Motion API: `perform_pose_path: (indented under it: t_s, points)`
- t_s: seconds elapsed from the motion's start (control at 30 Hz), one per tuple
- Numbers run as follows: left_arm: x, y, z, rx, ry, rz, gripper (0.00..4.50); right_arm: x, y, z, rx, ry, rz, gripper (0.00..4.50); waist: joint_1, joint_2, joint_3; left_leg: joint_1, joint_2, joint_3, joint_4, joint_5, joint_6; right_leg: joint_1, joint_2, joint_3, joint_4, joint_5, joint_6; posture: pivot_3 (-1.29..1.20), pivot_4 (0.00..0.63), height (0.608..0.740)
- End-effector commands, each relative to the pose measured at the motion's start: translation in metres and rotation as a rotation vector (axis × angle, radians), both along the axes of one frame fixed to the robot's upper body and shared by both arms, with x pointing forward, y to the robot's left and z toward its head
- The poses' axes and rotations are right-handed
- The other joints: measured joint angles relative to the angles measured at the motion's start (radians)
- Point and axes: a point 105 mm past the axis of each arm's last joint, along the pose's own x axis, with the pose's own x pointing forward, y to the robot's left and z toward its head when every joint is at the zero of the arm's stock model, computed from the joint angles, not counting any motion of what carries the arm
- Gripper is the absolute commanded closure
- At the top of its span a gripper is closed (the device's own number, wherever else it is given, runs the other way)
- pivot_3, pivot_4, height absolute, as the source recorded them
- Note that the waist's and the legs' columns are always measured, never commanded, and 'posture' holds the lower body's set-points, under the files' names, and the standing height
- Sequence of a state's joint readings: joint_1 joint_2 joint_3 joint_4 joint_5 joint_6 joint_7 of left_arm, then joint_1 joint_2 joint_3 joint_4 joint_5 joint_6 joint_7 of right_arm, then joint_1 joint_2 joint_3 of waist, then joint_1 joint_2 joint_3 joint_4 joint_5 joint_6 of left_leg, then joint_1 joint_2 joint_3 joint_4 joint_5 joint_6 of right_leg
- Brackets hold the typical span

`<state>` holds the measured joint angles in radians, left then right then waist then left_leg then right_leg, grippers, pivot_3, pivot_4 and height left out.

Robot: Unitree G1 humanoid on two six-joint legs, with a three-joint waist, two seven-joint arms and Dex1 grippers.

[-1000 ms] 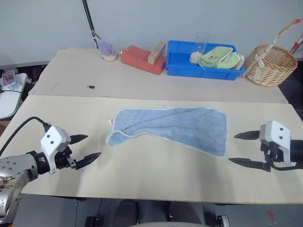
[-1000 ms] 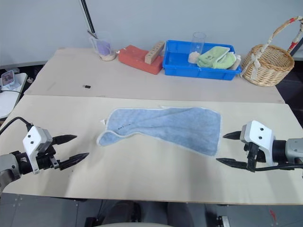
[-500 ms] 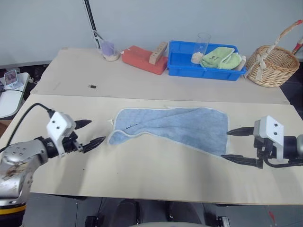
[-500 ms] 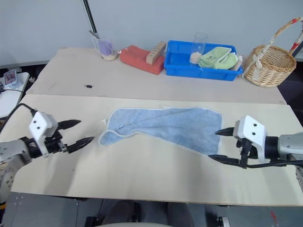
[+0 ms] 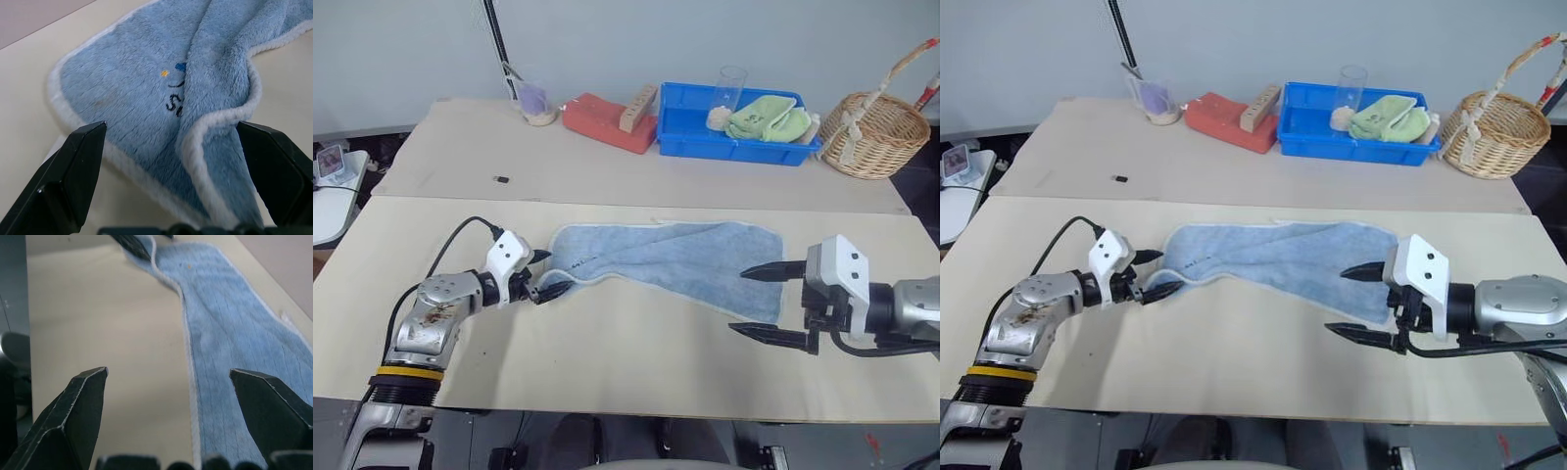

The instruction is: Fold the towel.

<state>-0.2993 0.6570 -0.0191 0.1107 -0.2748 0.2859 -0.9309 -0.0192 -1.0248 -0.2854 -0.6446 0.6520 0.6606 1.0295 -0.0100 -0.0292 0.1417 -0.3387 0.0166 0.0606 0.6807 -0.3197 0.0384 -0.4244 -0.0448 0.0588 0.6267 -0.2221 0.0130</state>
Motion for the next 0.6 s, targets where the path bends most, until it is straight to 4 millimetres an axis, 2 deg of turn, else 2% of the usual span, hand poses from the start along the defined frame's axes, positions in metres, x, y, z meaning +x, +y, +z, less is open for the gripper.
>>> perform_pose_path:
  t_s: [0.03,0.07,0.13,0.3,0.33,0.47,0.6]
  points:
    - [0.002,-0.003,0.01,0.005,-0.047,-0.036,0.53,-0.004,0.007,0.007,0.016,-0.023,0.017,0.0,0.0,0.0,0.0,0.0,0.0,0.0,0.0,0.0,0.0,0.0,0.0,0.0,0.0,0.0,0.0,0.0,0.15,0.74]
    - [0.002,-0.004,0.01,0.004,-0.048,-0.043,1.22,-0.004,0.007,0.006,0.015,-0.02,0.015,0.0,0.0,0.0,0.0,0.0,0.0,0.0,0.0,0.0,0.0,0.0,0.0,0.0,0.0,0.0,0.0,0.0,0.15,0.74]
    - [0.002,-0.005,0.012,0.003,-0.055,-0.053,1.81,-0.004,0.005,0.005,0.01,-0.015,0.006,0.0,0.0,0.0,0.0,0.0,0.0,0.0,0.0,0.0,0.0,0.0,0.0,0.0,0.0,0.0,0.0,0.0,0.15,0.74]
    - [-0.005,-0.004,0.016,0.006,-0.056,-0.078,4.23,-0.003,-0.001,0.002,-0.011,-0.017,-0.018,0.0,0.0,0.0,0.0,0.0,0.0,0.0,0.0,0.0,0.0,0.0,0.0,0.0,0.0,0.0,0.0,0.0,0.15,0.74]
    - [-0.007,-0.003,0.016,0.008,-0.053,-0.086,4.42,-0.003,-0.001,0.001,-0.015,-0.017,-0.021,0.0,0.0,0.0,0.0,0.0,0.0,0.0,0.0,0.0,0.0,0.0,0.0,0.0,0.0,0.0,0.0,0.0,0.15,0.74]
    - [-0.016,-0.005,0.017,0.015,-0.047,-0.124,4.42,0.0,-0.009,-0.003,-0.044,-0.016,-0.044,0.0,-0.002,0.0,0.0,0.0,0.0,0.0,0.0,0.0,0.0,0.0,0.0,0.0,0.0,0.0,0.0,0.0,0.15,0.74]
    - [-0.032,-0.009,0.026,0.044,-0.058,-0.203,4.42,0.017,-0.035,-0.018,-0.169,-0.068,-0.148,0.0,-0.002,0.0,0.0,0.0,0.0,0.0,0.0,0.0,0.0,0.0,0.0,0.0,0.0,0.0,0.0,0.0,0.15,0.74]
